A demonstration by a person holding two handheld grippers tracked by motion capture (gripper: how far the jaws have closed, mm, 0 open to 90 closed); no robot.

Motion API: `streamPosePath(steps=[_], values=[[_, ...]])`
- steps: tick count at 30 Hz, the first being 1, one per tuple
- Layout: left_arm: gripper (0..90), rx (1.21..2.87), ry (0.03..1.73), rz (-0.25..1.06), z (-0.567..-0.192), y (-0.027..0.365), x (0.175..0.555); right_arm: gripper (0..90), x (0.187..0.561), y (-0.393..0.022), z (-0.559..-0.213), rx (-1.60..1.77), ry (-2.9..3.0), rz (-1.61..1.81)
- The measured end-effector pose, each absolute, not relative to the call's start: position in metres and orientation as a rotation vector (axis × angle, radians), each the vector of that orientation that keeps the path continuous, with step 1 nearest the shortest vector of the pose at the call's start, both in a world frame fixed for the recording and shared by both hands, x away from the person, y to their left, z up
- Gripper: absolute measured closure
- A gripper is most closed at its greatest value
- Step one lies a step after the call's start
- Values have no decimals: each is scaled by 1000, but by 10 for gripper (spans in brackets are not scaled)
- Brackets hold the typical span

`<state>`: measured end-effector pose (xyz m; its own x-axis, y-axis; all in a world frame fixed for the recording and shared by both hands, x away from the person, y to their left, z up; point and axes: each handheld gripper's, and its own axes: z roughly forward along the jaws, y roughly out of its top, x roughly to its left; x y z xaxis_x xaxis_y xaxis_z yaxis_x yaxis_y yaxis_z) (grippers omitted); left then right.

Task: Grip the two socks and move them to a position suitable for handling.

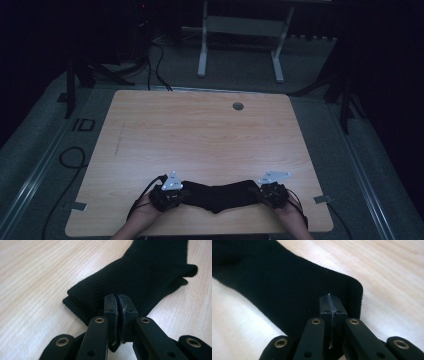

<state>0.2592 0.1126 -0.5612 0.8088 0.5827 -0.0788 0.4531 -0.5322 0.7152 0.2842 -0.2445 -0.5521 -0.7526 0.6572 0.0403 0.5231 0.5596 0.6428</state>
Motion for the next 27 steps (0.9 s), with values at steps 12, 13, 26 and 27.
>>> streamPosePath(steps=[12,13,26,27], values=[[857,2173,779,255,-565,117,296,893,332,-237,-552,1022,2553,949],[857,2174,778,257,-565,117,298,892,335,-236,-552,1023,2552,951],[886,2185,788,288,-566,116,316,893,359,-235,-553,1062,2534,963],[892,2179,797,279,-566,116,317,893,360,-235,-553,1060,2529,961]])
